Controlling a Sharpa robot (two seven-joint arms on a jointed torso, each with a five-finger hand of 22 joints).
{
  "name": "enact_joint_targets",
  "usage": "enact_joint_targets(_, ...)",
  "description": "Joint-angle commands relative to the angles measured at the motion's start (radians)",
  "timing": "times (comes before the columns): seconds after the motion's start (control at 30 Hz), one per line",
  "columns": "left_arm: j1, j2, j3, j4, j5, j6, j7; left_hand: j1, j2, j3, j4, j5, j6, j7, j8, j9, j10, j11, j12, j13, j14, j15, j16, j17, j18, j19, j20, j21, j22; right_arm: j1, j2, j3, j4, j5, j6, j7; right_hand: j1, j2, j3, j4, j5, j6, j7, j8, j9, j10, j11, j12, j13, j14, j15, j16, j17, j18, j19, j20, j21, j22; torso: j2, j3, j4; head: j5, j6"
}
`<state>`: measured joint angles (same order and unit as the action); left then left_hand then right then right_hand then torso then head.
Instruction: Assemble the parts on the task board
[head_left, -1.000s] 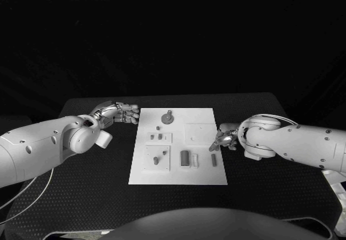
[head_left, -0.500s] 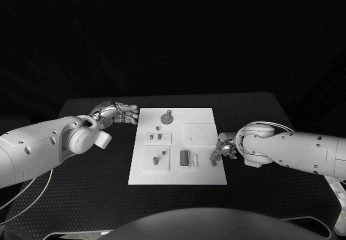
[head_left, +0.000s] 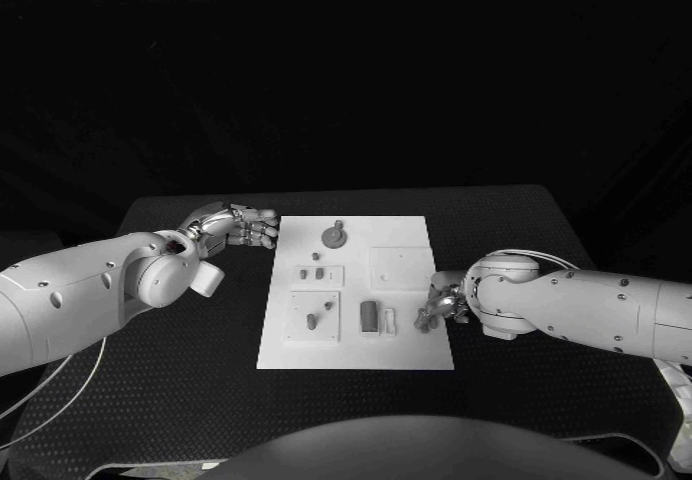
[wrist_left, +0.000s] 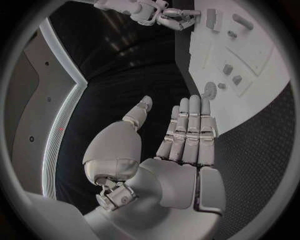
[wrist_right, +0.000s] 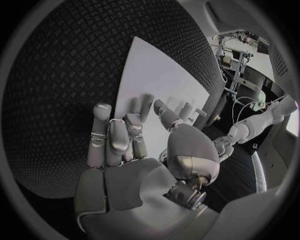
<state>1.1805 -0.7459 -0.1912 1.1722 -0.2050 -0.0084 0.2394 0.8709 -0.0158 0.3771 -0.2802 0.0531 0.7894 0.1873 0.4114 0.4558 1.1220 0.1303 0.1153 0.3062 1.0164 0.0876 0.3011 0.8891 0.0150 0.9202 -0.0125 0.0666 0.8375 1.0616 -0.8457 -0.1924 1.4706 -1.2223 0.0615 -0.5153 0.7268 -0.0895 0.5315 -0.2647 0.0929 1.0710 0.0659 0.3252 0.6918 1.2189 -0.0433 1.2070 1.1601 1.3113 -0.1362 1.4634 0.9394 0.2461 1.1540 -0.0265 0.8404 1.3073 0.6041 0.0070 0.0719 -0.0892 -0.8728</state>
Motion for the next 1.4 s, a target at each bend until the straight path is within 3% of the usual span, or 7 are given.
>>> enact_joint_targets(0.03, 0.001, 0.002, 0.001, 0.002, 0.001, 0.014, 0.008, -0.009, -0.003, 0.004, -0.002, -0.004, -0.003, -0.003, 0.007, -0.001, -0.002, -0.005, 0.003, -0.001, -0.006, 0.001, -0.003, 0.002, -0.013, -0.005, 0.001, 0.004, 0.0, -0.011, 0.013, -0.005, -0.015, -0.049, -0.004, -0.001, 0.007, 0.005, 0.009, -0.007, 0.002, -0.009, 0.004, -0.009, -0.001, -0.004, 0.004, -0.003, -0.002, -0.003, -0.002, 0.0, 0.001, 0.016, -0.002, -0.003, -0.002, 0.021, 0.0, -0.0005, -0.0001, 0.0, 0.0)
enact_joint_targets(0.3, 0.001, 0.002, 0.001, 0.002, 0.001, 0.014, 0.008, -0.009, -0.003, 0.004, -0.002, -0.004, -0.003, -0.003, 0.007, -0.001, -0.002, -0.005, 0.003, -0.001, -0.006, 0.001, -0.003, 0.002, -0.013, -0.005, 0.001, 0.004, 0.0, -0.03, 0.039, -0.006, -0.023, -0.148, -0.034, -0.004, 0.146, 0.041, 0.032, -0.026, 0.004, -0.031, 0.014, -0.033, 0.002, -0.011, 0.013, -0.008, -0.002, -0.007, 0.005, 0.001, -0.001, 0.016, -0.012, -0.002, 0.005, 0.021, 0.0, -0.0004, 0.0003, 0.001, 0.0)
enact_joint_targets(0.67, 0.001, 0.002, 0.001, 0.004, 0.001, 0.014, 0.008, -0.01, -0.003, 0.004, -0.002, -0.004, -0.003, -0.003, 0.007, -0.001, -0.002, -0.005, 0.003, -0.001, -0.007, 0.001, -0.003, 0.002, -0.013, -0.006, 0.001, 0.004, 0.0, -0.033, 0.05, -0.006, -0.027, -0.152, -0.022, -0.002, 0.22, 0.06, 0.084, -0.031, 0.002, -0.055, 0.027, -0.069, -0.024, -0.021, 0.026, -0.013, -0.005, -0.012, 0.017, 0.0, -0.009, 0.016, -0.02, 0.003, 0.013, 0.023, 0.0, -0.0008, -0.0002, 0.001, 0.0)
enact_joint_targets(0.9, 0.001, 0.001, 0.001, 0.006, 0.001, 0.013, 0.007, -0.01, -0.003, 0.004, -0.002, -0.004, -0.003, -0.003, 0.007, -0.002, -0.002, -0.005, 0.003, -0.002, -0.007, 0.001, -0.004, 0.002, -0.013, -0.006, 0.001, 0.004, 0.0, -0.033, 0.049, -0.006, -0.025, -0.1, -0.043, 0.02, 0.164, 0.056, 0.064, -0.02, 0.002, -0.056, 0.033, -0.08, -0.037, -0.03, 0.031, -0.021, -0.011, -0.013, 0.023, -0.001, -0.011, 0.016, -0.019, 0.012, 0.015, 0.02, 0.0, -0.0005, 0.0002, 0.003, 0.0)
enact_joint_targets(0.97, 0.001, 0.0, 0.001, 0.006, 0.001, 0.012, 0.006, -0.01, -0.003, 0.004, -0.002, -0.004, -0.003, -0.003, 0.007, -0.002, -0.002, -0.005, 0.003, -0.002, -0.007, 0.001, -0.004, 0.002, -0.013, -0.006, 0.001, 0.004, 0.0, -0.033, 0.049, -0.006, -0.023, -0.071, -0.048, 0.03, 0.146, 0.071, 0.068, -0.021, 0.003, -0.054, 0.033, -0.082, -0.041, -0.028, 0.031, -0.02, -0.01, -0.013, 0.023, -0.001, -0.011, 0.016, -0.019, 0.012, 0.014, 0.019, 0.0, -0.0003, 0.0004, 0.003, 0.0)
enact_joint_targets(1.1, 0.001, 0.0, 0.001, 0.007, 0.001, 0.012, 0.006, -0.01, -0.004, 0.004, -0.002, -0.004, -0.003, -0.003, 0.007, -0.002, -0.002, -0.005, 0.003, -0.002, -0.007, 0.001, -0.004, 0.002, -0.013, -0.006, 0.001, 0.004, 0.001, -0.033, 0.049, -0.006, -0.024, -0.017, -0.05, 0.044, 0.159, 0.131, 0.09, -0.03, 0.003, -0.052, 0.032, -0.084, -0.047, -0.026, 0.031, -0.015, -0.006, -0.013, 0.022, 0.0, -0.011, 0.016, -0.023, 0.008, 0.015, 0.021, 0.0, -0.0004, 0.0, 0.003, 0.0)
enact_joint_targets(1.4, 0.001, -0.002, 0.001, 0.008, 0.001, 0.01, 0.006, -0.009, -0.004, 0.005, -0.002, -0.004, -0.003, -0.002, 0.007, -0.002, -0.002, -0.005, 0.003, -0.002, -0.007, 0.001, -0.004, 0.002, -0.012, -0.006, 0.001, 0.004, 0.001, -0.033, 0.036, -0.006, -0.017, 0.082, -0.118, 0.062, 0.166, 0.142, 0.149, -0.029, 0.004, -0.04, 0.03, -0.083, -0.054, -0.01, 0.029, 0.0, 0.007, -0.007, 0.021, 0.005, 0.001, 0.016, -0.021, 0.01, 0.021, 0.022, 0.0, -0.0001, -0.0008, 0.004, 0.0)
